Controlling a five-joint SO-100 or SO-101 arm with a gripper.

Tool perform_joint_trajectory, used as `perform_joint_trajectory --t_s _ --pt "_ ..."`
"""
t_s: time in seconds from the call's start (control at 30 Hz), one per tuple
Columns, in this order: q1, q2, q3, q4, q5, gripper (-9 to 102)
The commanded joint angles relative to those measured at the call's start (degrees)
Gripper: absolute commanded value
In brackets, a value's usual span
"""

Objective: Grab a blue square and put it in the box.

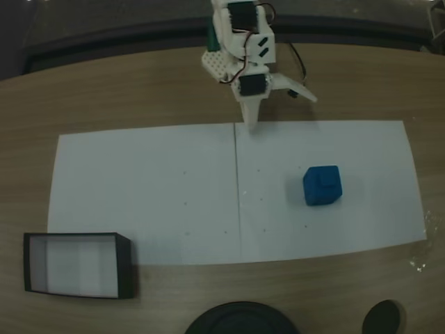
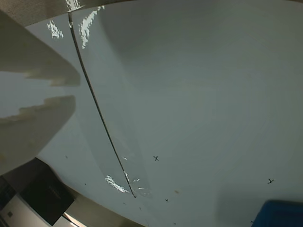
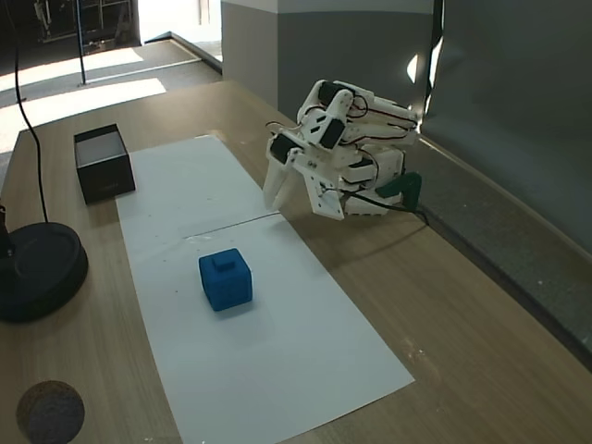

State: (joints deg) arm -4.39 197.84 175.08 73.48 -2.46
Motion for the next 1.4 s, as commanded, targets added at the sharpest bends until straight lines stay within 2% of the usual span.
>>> perform_joint_trajectory --t_s 0.0,0.5,0.6,0.73,0.83,1.0,1.17,1.27,1.37 --pt "0.0 1.3 -3.1 0.3 -0.2 0" --pt "0.0 1.3 -3.1 0.2 -0.2 0" --pt "1.7 1.3 -2.9 -4.3 -0.8 1" --pt "7.9 1.3 -3.5 -12.0 -3.1 14" --pt "11.2 1.1 -6.2 -12.7 -6.4 24" --pt "9.1 -0.2 -16.2 -11.8 -3.4 26" --pt "0.4 -12.4 -28.7 -6.9 -2.5 29" --pt "-1.2 -25.8 -38.9 -5.4 2.9 35" --pt "-5.8 -41.0 -50.5 -1.8 4.0 39"
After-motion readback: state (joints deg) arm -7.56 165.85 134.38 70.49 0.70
